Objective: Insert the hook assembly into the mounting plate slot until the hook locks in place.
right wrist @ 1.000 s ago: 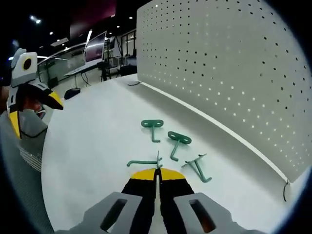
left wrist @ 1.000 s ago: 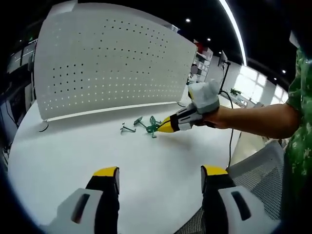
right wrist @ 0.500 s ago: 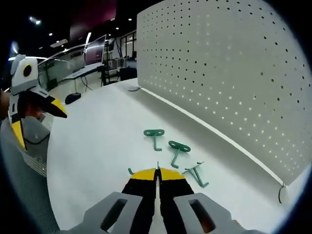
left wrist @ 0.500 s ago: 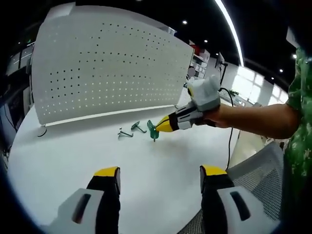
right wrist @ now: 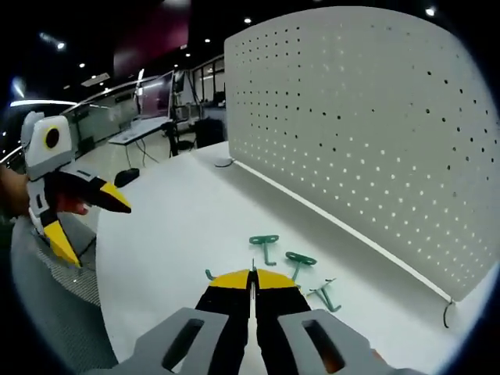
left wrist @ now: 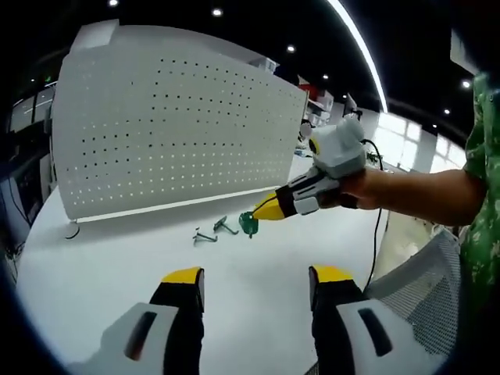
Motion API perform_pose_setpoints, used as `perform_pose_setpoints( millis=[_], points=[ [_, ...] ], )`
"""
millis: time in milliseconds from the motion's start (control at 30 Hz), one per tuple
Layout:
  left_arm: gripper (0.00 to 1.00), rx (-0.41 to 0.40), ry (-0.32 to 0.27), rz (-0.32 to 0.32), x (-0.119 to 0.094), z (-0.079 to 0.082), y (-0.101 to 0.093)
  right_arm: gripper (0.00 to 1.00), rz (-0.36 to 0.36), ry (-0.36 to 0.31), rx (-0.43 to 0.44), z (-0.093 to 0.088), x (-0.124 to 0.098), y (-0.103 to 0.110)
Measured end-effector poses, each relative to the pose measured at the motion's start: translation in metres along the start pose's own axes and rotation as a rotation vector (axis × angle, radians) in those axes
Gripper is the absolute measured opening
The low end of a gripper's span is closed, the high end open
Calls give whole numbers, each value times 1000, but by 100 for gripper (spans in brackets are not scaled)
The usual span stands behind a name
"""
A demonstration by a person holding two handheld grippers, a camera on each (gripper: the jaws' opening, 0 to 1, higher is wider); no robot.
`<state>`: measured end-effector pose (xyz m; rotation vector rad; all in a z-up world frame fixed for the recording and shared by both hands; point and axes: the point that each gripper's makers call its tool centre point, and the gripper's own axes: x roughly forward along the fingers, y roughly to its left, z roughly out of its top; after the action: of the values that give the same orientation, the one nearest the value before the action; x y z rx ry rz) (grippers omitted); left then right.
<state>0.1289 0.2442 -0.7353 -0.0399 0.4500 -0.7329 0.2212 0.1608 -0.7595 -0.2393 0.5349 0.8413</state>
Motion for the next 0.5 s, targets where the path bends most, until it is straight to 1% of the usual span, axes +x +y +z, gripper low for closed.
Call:
perform_pose_setpoints(
  millis=[67, 167, 300, 367, 500],
  points=[
    [47, 11, -27, 20, -1, 6, 4, 0, 10, -16, 8, 9, -2, 7],
    [44, 20, -59, 45, -3, 13, 8, 0, 26, -35, -3, 23, -2, 20],
    [42, 24, -67, 67, -4, 16, 12, 0, 60, -67, -1, 39, -4, 37],
    [41, 31, -75, 86, -3, 18, 16, 0, 69, -78, 3, 44, -5, 42],
    [36, 35, -94, 94, -2, 22, 18, 0, 85, -90, -8, 52, -3, 52]
  ],
)
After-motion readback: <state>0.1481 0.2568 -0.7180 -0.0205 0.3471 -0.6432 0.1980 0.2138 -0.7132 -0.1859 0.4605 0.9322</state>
